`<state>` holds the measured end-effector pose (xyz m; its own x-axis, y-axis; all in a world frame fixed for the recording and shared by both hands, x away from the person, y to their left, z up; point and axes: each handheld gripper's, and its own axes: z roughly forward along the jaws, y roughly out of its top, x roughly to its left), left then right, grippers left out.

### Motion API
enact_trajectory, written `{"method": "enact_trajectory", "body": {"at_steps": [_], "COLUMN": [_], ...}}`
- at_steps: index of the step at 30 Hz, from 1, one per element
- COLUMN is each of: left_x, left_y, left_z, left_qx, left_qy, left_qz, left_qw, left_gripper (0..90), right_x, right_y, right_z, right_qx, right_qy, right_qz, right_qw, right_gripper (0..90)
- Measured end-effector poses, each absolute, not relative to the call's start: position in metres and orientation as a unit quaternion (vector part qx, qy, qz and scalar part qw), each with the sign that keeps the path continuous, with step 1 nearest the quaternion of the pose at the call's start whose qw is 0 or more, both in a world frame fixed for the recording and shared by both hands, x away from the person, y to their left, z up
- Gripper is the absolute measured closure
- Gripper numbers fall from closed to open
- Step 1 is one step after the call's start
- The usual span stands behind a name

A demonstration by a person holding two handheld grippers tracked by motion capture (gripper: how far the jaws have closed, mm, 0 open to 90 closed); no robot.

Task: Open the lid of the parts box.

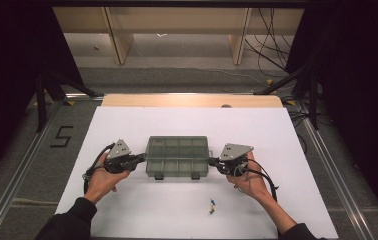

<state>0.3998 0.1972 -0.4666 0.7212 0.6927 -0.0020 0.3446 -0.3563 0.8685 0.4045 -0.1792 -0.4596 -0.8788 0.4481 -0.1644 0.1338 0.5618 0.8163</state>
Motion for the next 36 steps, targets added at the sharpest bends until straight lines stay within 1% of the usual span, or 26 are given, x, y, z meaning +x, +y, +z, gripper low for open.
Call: {"method": "enact_trajectory", "body": {"at_steps": [1,12,13,14,19,23,36], "left_x": [0.401,0.403,0.404,0.403,0.404,0.404,0.410], "left_y": [0.198,0.194,0.194,0.193,0.191,0.191,0.191], "left_z": [-0.465,-0.460,-0.459,-0.458,-0.454,-0.450,-0.444], "left_qx": [0.804,0.790,0.792,0.788,0.785,0.778,0.778], "left_qy": [0.317,0.325,0.317,0.323,0.314,0.314,0.309], "left_qz": [0.191,0.199,0.203,0.203,0.213,0.218,0.225], "left_qw": [0.466,0.480,0.481,0.483,0.490,0.498,0.498], "left_gripper": [89.8,89.8,89.9,89.8,89.8,89.9,89.8], "right_x": [0.405,0.409,0.409,0.410,0.413,0.415,0.424], "right_y": [-0.179,-0.179,-0.178,-0.178,-0.178,-0.177,-0.176], "right_z": [-0.459,-0.451,-0.451,-0.450,-0.447,-0.446,-0.443], "right_qx": [0.167,0.174,0.177,0.177,0.179,0.182,0.196], "right_qy": [0.864,0.848,0.846,0.844,0.839,0.835,0.823], "right_qz": [0.438,0.456,0.458,0.460,0.464,0.466,0.476], "right_qw": [0.183,0.205,0.207,0.210,0.223,0.228,0.240], "right_gripper": [90.0,90.0,90.0,90.0,90.0,90.0,90.0]}}
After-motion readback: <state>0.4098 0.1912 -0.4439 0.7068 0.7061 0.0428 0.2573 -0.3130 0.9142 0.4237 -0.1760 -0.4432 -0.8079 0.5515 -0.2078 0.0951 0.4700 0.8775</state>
